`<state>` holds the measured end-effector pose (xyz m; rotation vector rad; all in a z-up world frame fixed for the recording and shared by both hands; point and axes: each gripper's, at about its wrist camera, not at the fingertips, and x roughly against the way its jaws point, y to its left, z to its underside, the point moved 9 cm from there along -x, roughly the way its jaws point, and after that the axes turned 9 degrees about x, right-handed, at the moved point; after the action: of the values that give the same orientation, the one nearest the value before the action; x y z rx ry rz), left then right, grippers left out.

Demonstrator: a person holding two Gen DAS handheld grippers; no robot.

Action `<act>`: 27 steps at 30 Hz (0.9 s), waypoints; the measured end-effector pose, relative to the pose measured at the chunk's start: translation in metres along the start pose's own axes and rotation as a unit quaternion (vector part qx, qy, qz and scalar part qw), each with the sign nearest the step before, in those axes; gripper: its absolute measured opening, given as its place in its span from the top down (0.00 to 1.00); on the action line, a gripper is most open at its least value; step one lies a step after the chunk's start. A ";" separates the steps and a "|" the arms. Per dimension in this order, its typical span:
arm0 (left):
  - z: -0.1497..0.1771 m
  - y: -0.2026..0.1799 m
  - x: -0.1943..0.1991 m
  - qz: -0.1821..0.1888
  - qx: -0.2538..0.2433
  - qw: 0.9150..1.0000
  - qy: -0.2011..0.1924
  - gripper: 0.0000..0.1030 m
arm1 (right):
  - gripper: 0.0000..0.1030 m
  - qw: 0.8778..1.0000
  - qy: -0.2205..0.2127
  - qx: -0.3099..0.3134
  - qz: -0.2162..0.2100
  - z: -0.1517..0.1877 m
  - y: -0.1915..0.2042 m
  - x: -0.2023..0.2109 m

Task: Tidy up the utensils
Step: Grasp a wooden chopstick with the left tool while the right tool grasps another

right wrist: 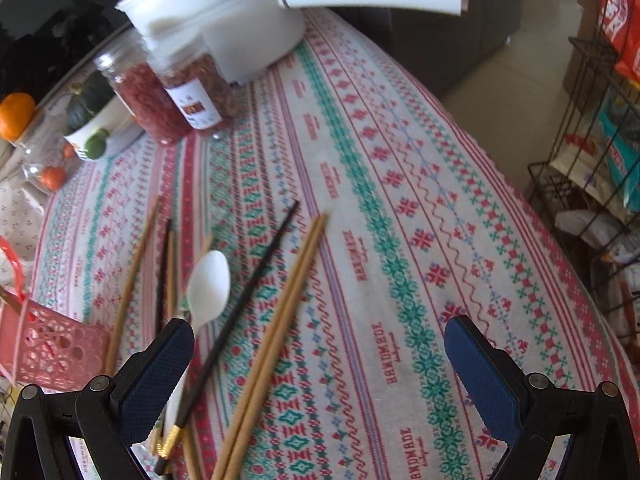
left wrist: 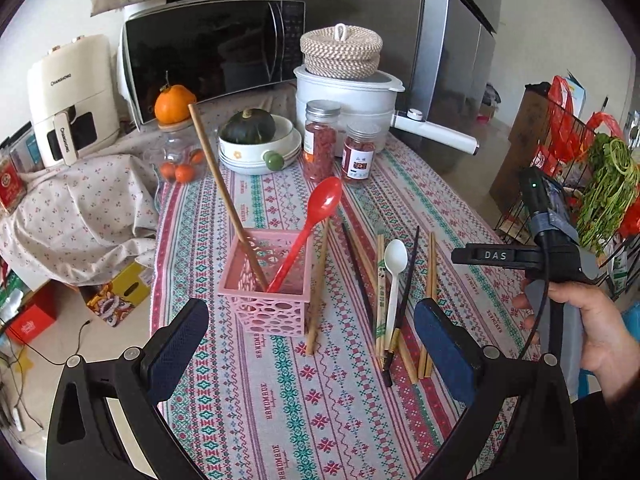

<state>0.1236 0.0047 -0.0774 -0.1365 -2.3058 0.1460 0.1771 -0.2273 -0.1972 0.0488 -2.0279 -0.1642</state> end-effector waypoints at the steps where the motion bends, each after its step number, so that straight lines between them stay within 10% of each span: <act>1: 0.001 -0.002 -0.002 0.002 -0.003 1.000 0.003 0.00 | 0.00 1.000 0.013 0.001 0.005 0.002 -0.002 -0.007; 27: 0.009 -0.027 -0.022 0.021 -0.034 0.999 0.034 0.00 | 0.00 0.990 0.102 0.058 0.077 0.009 -0.012 -0.077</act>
<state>0.1300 -0.0256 -0.0953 -0.2212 -2.2409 0.0832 0.2031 -0.2305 -0.2711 -0.0173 -1.8260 0.0544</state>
